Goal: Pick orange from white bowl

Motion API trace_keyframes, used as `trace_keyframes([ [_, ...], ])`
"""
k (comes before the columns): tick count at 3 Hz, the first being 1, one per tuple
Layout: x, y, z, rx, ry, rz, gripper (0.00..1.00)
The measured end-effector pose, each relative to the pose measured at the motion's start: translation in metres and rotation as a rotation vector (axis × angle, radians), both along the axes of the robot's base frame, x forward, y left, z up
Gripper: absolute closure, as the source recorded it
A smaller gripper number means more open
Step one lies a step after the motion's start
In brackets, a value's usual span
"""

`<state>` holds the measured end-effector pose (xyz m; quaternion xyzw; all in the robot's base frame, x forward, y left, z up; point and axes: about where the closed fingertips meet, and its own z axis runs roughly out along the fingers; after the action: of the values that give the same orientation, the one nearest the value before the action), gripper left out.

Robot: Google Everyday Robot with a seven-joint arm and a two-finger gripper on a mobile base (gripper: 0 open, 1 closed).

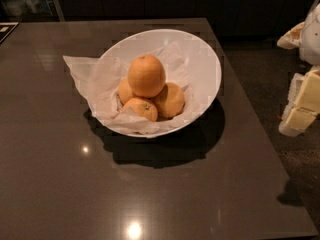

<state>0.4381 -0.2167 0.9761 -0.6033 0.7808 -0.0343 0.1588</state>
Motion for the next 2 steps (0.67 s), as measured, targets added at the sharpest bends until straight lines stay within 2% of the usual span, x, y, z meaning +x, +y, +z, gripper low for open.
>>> trace_keyframes([
  [2, 0.0007, 0.0024, 0.0029, 0.007, -0.009, 0.011, 0.0],
])
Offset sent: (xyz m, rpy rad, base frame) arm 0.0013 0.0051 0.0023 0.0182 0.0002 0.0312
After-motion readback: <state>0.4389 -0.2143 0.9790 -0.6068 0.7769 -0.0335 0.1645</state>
